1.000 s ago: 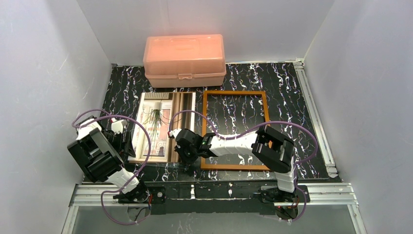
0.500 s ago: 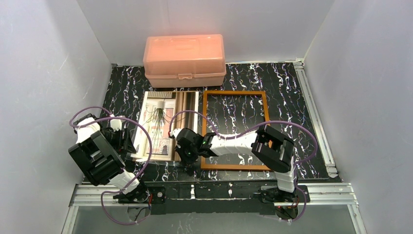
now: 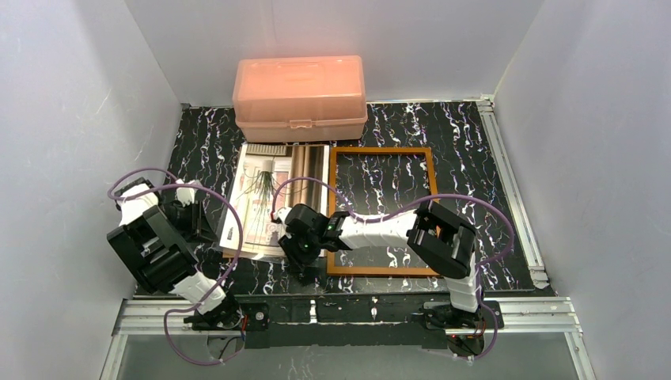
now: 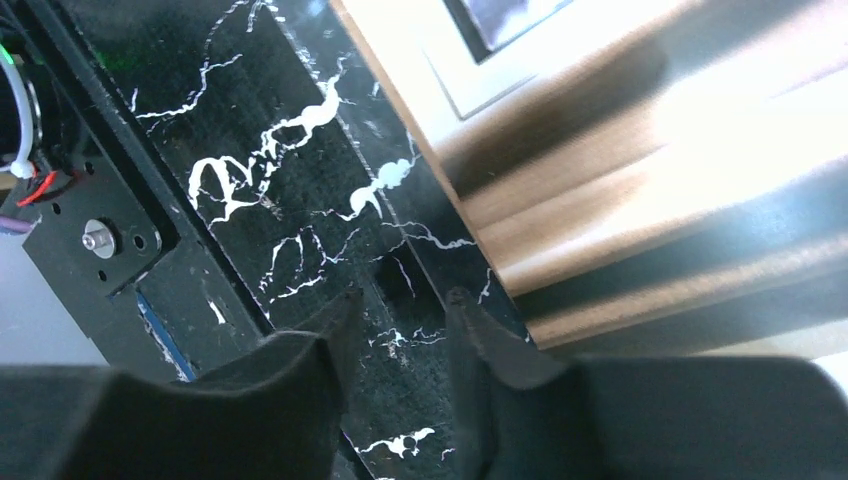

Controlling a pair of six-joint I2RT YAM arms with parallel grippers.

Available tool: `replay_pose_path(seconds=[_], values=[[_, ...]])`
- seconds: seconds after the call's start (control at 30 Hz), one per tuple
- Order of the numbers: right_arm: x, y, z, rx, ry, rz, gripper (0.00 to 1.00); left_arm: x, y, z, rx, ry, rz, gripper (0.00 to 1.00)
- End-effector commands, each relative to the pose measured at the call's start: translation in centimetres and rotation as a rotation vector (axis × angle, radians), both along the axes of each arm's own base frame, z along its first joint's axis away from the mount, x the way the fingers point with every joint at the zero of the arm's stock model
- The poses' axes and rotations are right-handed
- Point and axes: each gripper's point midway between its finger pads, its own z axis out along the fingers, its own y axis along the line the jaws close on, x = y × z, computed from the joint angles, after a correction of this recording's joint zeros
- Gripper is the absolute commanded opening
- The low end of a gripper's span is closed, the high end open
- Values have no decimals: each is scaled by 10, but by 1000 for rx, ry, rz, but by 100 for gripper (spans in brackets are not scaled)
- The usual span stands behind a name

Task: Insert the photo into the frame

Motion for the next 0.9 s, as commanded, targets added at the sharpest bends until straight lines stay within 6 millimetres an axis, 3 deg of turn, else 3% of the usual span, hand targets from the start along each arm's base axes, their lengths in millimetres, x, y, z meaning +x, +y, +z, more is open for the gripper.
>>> replay_pose_path(seconds=[0.0,0.07,0.2,0.37,0.6,0.73,0.87], values=[[10,8,15,22,-65,29,54,10,-17,17,-126,-28,43,18],[16,9,24,30,-129,33,61,12,-17,16,-138,-23,46,13],[23,13,40,26,-275,58,67,15,-17,15,-154,-22,45,6],[16,27,51,28,-428,124,68,20,-17,19,-175,-31,56,0],[3,49,66,73,-641,193,69,24,-17,25,-180,-39,61,0],[-3,53,67,41,-761,216,68,24,-17,27,-176,-40,60,0],[5,51,70,-15,-904,168,65,24,-16,30,-172,-44,59,0]])
